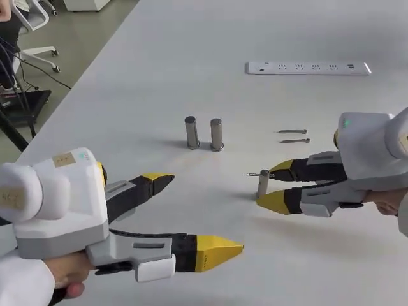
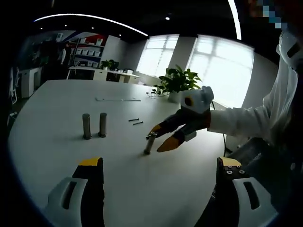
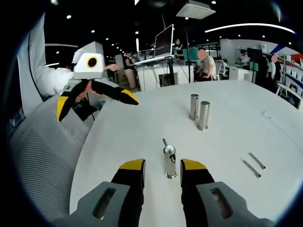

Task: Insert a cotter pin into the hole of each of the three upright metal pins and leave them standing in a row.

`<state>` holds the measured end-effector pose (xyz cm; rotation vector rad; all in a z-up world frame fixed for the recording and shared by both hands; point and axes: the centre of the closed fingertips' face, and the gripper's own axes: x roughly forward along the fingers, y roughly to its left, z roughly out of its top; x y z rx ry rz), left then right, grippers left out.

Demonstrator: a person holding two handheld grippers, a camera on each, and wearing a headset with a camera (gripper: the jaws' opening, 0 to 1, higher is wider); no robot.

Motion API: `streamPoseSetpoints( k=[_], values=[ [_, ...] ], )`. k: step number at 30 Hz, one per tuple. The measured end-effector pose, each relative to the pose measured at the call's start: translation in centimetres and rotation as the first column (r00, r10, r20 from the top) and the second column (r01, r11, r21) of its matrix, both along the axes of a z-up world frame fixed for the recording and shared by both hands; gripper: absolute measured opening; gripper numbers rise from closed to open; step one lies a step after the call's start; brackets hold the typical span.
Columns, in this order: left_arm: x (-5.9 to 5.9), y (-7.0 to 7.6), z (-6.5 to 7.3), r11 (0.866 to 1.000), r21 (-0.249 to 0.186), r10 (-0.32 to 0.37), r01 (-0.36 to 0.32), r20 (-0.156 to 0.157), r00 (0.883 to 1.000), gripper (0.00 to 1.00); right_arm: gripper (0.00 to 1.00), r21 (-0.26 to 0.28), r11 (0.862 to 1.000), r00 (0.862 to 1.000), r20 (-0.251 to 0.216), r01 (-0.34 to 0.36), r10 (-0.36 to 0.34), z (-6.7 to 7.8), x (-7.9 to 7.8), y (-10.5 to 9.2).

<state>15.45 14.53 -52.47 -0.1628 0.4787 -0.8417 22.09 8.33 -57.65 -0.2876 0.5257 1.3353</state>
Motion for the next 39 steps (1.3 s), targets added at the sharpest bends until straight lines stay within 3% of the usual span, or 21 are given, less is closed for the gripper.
streamPoseSetpoints(
  k=[6,11,17,25,28,34,39],
  values=[
    [-0.5,0.3,-0.1,1.000,0.009,0.007,-0.006,-0.009,1.000,0.99,0.20,0.006,1.000,1.000,-0.005,0.014,-0.014,-0.2,0.5,0.1],
    [-0.4,0.8,-0.1,1.000,0.015,0.022,-0.022,-0.009,1.000,0.99,0.10,0.024,1.000,1.000,-0.004,0.015,-0.015,0.0,0.7,0.4],
    [-0.4,1.2,0.0,0.999,0.025,0.024,-0.024,-0.010,1.000,0.99,0.06,0.031,0.999,1.000,0.001,0.009,-0.009,0.0,0.9,0.5],
    [-0.3,1.4,0.2,0.999,0.026,0.031,-0.031,-0.007,0.999,0.99,0.04,0.026,1.000,1.000,0.021,-0.001,0.000,0.1,1.3,0.5],
    [-0.2,1.6,-0.1,0.999,0.037,0.035,-0.034,-0.016,0.999,0.99,0.04,0.018,0.999,0.998,0.053,-0.039,0.038,0.1,1.3,0.8],
    [-0.4,1.9,-0.7,0.998,0.057,0.034,-0.032,-0.036,0.999,0.99,0.04,0.042,0.998,0.996,0.078,-0.043,0.039,0.8,2.6,1.4],
    [-0.6,2.2,-1.2,0.995,0.090,0.038,-0.034,-0.041,0.998,0.99,0.04,0.026,0.998,0.994,0.094,-0.056,0.053,0.6,3.5,1.6]
  ],
)
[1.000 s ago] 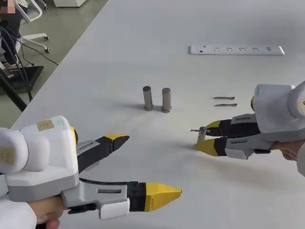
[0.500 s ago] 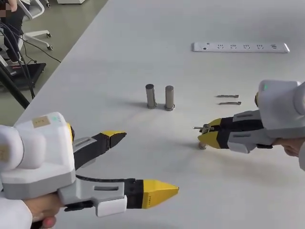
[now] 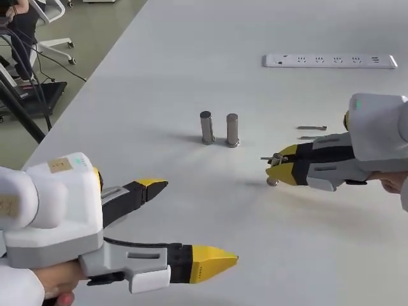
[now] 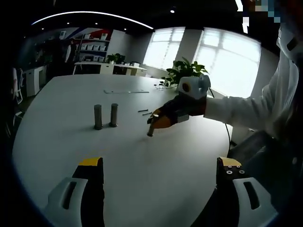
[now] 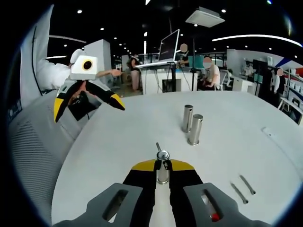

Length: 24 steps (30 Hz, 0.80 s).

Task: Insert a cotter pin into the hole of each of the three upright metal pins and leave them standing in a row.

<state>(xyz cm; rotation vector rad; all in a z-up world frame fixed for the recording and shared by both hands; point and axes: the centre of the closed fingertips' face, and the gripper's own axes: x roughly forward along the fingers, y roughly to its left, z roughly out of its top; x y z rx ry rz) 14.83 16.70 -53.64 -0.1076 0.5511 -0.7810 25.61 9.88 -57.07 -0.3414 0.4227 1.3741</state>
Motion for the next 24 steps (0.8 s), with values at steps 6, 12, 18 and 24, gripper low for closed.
streamPoseSetpoints(
  k=[6,12,18,24],
  values=[
    [-0.38,-0.20,-0.02,1.000,-0.005,0.001,-0.001,-0.006,1.000,0.99,0.04,0.009,1.000,0.999,-0.027,0.018,-0.018,-0.51,0.46,-0.21],
    [-0.41,-0.31,0.16,1.000,-0.008,0.005,-0.005,-0.005,1.000,0.99,0.04,0.021,0.999,0.999,-0.023,0.030,-0.029,-0.36,0.58,-0.26],
    [-0.53,-0.46,-0.08,0.999,-0.031,0.007,-0.008,-0.020,1.000,0.99,0.05,0.080,0.995,0.997,-0.048,0.063,-0.060,-0.27,0.71,-0.24],
    [-0.75,-0.55,-0.19,0.999,-0.034,0.010,-0.011,-0.027,1.000,0.99,0.06,0.082,0.994,0.997,-0.048,0.068,-0.064,-0.27,0.44,0.01]
  ],
)
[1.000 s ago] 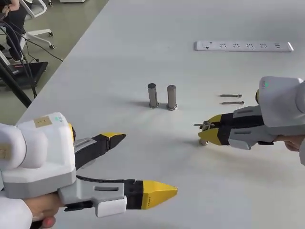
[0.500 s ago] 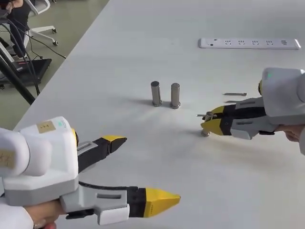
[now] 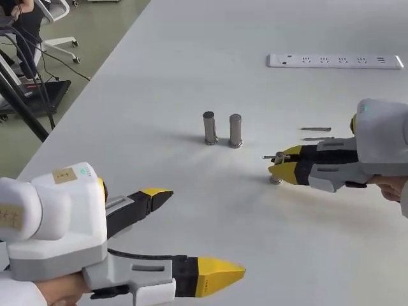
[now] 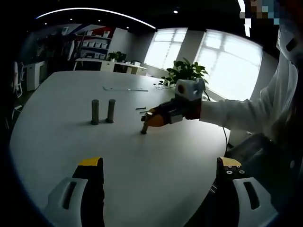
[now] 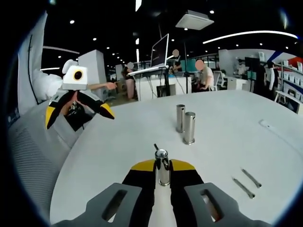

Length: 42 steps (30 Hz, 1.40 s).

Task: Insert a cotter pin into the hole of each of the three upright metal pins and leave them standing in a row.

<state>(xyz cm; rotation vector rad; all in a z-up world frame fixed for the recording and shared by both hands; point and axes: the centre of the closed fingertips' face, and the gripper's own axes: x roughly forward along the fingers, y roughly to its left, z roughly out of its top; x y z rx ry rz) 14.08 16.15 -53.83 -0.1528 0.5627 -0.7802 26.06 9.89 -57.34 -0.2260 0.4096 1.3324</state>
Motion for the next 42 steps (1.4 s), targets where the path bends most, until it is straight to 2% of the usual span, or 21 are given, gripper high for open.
streamPoseSetpoints(
  k=[7,14,21,27,34,38,42],
  values=[
    [0.0,0.4,0.4,1.000,0.000,0.010,-0.010,0.009,1.000,0.99,0.14,0.022,1.000,1.000,0.000,0.022,-0.022,0.8,0.2,0.3],
    [0.1,0.5,1.0,1.000,0.004,0.011,-0.011,0.030,0.999,0.99,0.21,0.041,0.999,0.999,0.034,0.027,-0.029,3.0,-0.2,-0.1],
    [0.2,0.2,1.6,1.000,0.006,-0.003,0.003,0.053,0.999,0.99,0.28,0.058,0.998,0.997,0.065,0.030,-0.033,5.2,-1.5,-1.1],
    [0.5,-0.3,2.1,1.000,0.003,-0.019,0.019,0.075,0.997,0.99,0.37,0.067,0.997,0.997,0.065,0.043,-0.047,6.5,-3.2,-2.6],
    [0.8,-0.7,2.3,0.999,0.008,-0.036,0.036,0.090,0.995,0.99,0.50,0.061,0.996,0.997,0.049,0.062,-0.065,7.1,-4.8,-4.3],
    [0.9,-0.8,2.4,0.999,0.014,-0.042,0.040,0.097,0.994,0.99,0.56,0.035,0.996,0.995,0.059,0.076,-0.078,6.9,-5.6,-5.2],
    [1.0,-0.6,2.5,0.999,0.020,-0.043,0.041,0.103,0.994,0.99,0.69,0.038,0.993,0.994,0.031,0.108,-0.109,6.9,-6.4,-6.2]
  ],
)
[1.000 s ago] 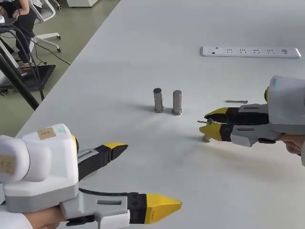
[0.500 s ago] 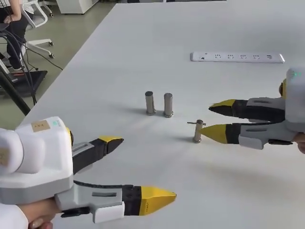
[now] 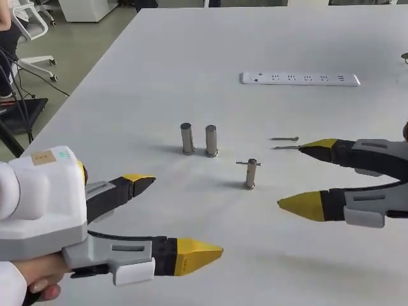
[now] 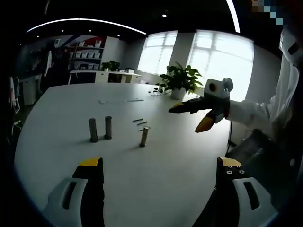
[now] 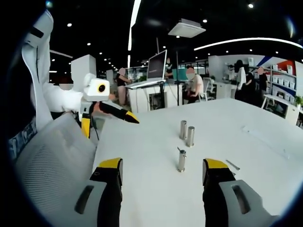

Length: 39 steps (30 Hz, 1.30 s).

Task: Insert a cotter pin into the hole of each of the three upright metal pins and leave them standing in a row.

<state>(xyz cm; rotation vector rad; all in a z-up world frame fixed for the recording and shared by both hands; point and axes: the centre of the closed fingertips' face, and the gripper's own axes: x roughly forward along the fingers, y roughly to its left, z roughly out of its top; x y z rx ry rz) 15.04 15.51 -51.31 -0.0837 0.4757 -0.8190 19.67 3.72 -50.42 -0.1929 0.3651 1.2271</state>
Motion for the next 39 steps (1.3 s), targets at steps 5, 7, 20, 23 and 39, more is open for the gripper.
streamPoseSetpoints(
  k=[5,7,20,23,39],
  values=[
    [0.0,0.4,0.0,1.000,0.008,0.001,-0.001,0.003,1.000,0.99,0.74,-0.013,1.000,1.000,-0.019,0.024,-0.025,-0.2,-0.9,-1.2],
    [-0.1,0.7,-0.1,1.000,0.012,0.004,-0.004,0.003,1.000,0.99,0.77,-0.013,0.999,0.999,-0.029,0.039,-0.040,-0.3,-1.1,-1.6],
    [-0.1,2.0,-0.4,0.999,0.025,0.027,-0.027,0.000,1.000,0.99,0.93,-0.014,0.995,0.992,-0.088,0.094,-0.095,-1.0,-2.2,-2.6],
    [-0.1,2.2,-0.6,0.999,0.027,0.028,-0.028,-0.006,1.000,0.99,0.97,-0.022,0.995,0.990,-0.100,0.099,-0.100,-1.4,-2.4,-2.7],
    [0.2,3.0,-1.4,0.998,0.058,0.037,-0.036,-0.025,0.999,0.99,0.98,-0.034,0.990,0.983,-0.121,0.136,-0.140,-2.0,-2.9,-3.5]
  ],
)
